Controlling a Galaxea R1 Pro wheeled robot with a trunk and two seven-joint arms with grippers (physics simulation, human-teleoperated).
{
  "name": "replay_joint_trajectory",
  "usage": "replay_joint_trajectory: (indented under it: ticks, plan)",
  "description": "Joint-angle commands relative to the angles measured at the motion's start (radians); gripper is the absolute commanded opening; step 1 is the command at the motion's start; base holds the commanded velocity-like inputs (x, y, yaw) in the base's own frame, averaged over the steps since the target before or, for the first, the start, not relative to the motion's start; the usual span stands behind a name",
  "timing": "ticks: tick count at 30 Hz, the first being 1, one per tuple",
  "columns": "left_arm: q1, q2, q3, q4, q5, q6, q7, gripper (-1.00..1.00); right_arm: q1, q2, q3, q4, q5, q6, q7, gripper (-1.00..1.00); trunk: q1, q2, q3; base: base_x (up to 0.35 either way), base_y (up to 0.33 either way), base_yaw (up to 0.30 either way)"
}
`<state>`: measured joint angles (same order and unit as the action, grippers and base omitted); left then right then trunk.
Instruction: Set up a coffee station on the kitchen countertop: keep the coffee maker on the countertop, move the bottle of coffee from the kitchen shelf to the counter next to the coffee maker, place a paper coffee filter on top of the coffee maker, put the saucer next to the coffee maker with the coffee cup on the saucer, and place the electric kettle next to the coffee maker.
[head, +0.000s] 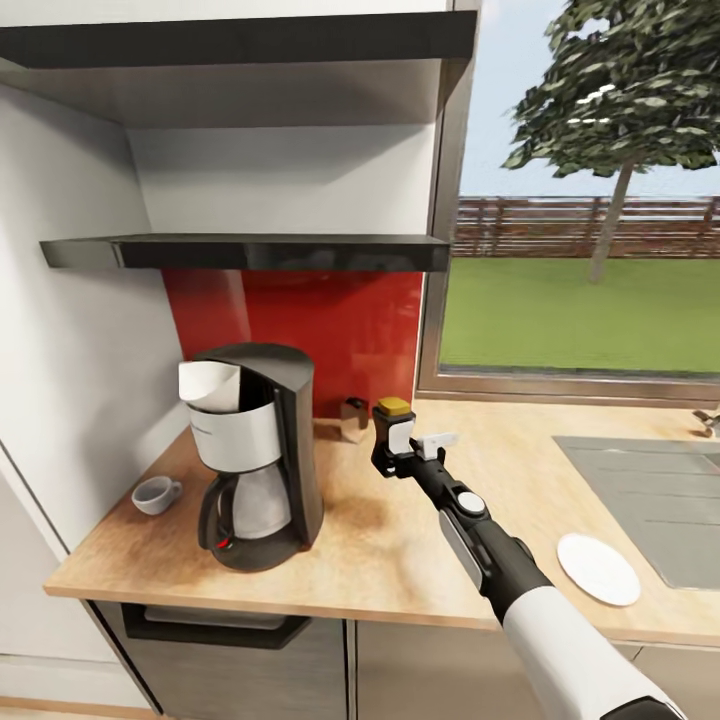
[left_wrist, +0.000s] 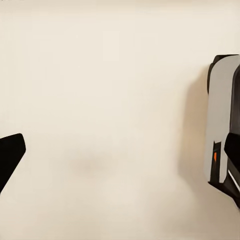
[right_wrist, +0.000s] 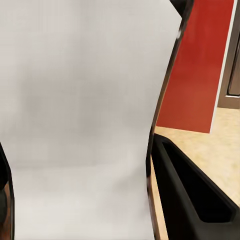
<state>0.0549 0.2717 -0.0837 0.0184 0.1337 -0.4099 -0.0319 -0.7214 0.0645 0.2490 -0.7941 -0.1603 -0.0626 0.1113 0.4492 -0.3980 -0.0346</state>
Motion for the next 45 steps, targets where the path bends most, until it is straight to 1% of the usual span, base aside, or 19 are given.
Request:
replay_joint_trajectory:
  ticks: [1, 10, 15, 22, 30, 31, 34, 35, 38, 42, 44, 45]
  plan:
    - [-0.001, 0.001, -0.008, 0.002, 0.011, -0.005, -0.003, 1.0, -0.001, 0.0, 0.001, 0.003, -0.012, -0.003, 0.002, -1.0, 0.001, -0.002, -0.002, 0.133, 0.0, 0.0]
    - [-0.001, 0.001, -0.008, 0.001, 0.011, -0.005, -0.003, 1.0, -0.001, 0.002, 0.002, 0.072, -0.013, -0.005, 0.002, -1.0, 0.001, -0.002, -0.002, 0.149, 0.042, 0.0]
    - [-0.001, 0.002, -0.008, 0.001, 0.011, -0.004, 0.001, 1.0, -0.001, 0.004, 0.002, 0.08, -0.014, -0.003, 0.001, -1.0, 0.001, -0.002, -0.002, 0.154, 0.096, 0.0]
    - [-0.001, 0.002, -0.012, 0.001, 0.01, -0.004, 0.038, 1.0, -0.001, 0.006, 0.004, 0.081, -0.016, -0.003, 0.001, -1.0, 0.001, -0.002, -0.002, 0.029, 0.071, 0.0]
    - [-0.001, 0.001, -0.016, 0.0, 0.009, -0.004, 0.043, 1.0, -0.001, 0.007, 0.004, 0.087, -0.016, -0.003, 0.001, -1.0, 0.001, -0.002, -0.002, 0.001, 0.003, 0.0]
    - [-0.001, 0.001, -0.016, 0.0, 0.009, -0.004, 0.043, 1.0, -0.001, 0.01, 0.004, 0.087, -0.016, -0.003, 0.001, -1.0, 0.001, -0.002, -0.002, 0.0, 0.0, 0.0]
    - [-0.001, 0.001, -0.017, 0.0, 0.009, -0.004, 0.043, 1.0, -0.001, 0.029, 0.004, 0.093, -0.014, -0.003, 0.001, -1.0, 0.001, -0.002, -0.002, 0.0, 0.0, 0.0]
    - [-0.001, 0.001, -0.017, 0.0, 0.009, -0.004, 0.043, 1.0, -0.001, 0.034, 0.004, 0.109, -0.014, -0.004, 0.001, -1.0, 0.001, -0.002, -0.002, 0.0, 0.0, 0.0]
    - [-0.001, 0.001, -0.017, 0.001, 0.009, -0.004, 0.043, 1.0, -0.001, 0.038, 0.004, 0.134, -0.013, -0.005, 0.002, -1.0, 0.001, -0.002, -0.002, 0.024, 0.065, 0.0]
    - [-0.001, 0.002, -0.018, 0.002, 0.009, 0.001, 0.043, 1.0, -0.001, 0.04, 0.004, 0.145, -0.014, -0.005, 0.002, -1.0, 0.001, -0.002, -0.002, 0.093, 0.239, 0.0]
    - [-0.001, 0.002, -0.018, 0.002, 0.009, 0.019, 0.043, 1.0, -0.001, 0.04, 0.004, 0.147, -0.015, -0.005, 0.002, -1.0, 0.001, -0.002, -0.002, 0.111, 0.281, 0.0]
    - [-0.001, 0.002, -0.018, 0.002, 0.009, 0.039, 0.043, 1.0, -0.001, 0.04, 0.004, 0.148, -0.015, -0.005, 0.002, -1.0, 0.001, -0.002, -0.002, 0.093, 0.233, 0.0]
